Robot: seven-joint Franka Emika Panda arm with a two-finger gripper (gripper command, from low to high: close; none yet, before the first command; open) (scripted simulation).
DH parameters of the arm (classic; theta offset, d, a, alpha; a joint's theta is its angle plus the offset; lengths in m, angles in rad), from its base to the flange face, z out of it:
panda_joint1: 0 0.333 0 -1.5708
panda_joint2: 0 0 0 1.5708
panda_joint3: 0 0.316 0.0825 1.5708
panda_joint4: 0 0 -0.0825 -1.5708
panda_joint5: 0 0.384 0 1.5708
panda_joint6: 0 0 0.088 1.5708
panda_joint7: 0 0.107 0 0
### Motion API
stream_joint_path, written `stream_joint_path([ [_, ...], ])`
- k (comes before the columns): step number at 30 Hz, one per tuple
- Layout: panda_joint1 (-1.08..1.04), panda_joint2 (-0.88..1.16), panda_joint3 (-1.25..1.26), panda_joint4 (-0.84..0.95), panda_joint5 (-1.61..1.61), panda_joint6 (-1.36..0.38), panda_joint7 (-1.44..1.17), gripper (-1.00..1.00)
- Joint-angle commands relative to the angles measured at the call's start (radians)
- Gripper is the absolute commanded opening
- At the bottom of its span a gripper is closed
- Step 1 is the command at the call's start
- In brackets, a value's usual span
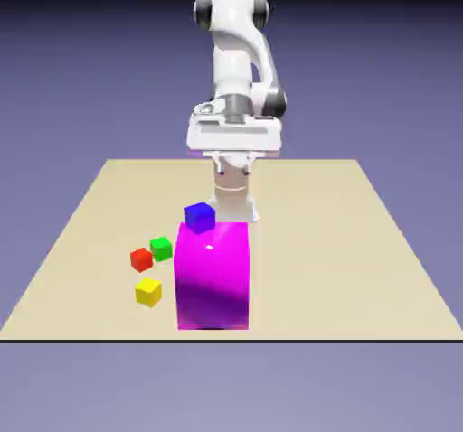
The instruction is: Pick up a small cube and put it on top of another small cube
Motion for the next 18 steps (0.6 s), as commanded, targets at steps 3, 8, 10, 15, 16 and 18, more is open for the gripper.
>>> stream_joint_path([
  [3,-0.108,0.09,-0.056,0.011,-0.073,-0.046,0.128,0.0],
  [8,-0.272,0.24,-0.217,-0.065,-0.235,-0.075,0.345,0.0],
  [10,-0.338,0.299,-0.282,-0.096,-0.3,-0.087,0.432,0.0],
  [15,-0.446,0.41,-0.46,-0.235,-0.456,-0.067,0.598,0.0],
  [16,-0.44,0.41,-0.485,-0.272,-0.471,-0.049,0.6,0.0],
  [18,-0.436,0.41,-0.505,-0.299,-0.483,-0.035,0.601,0.0],
])
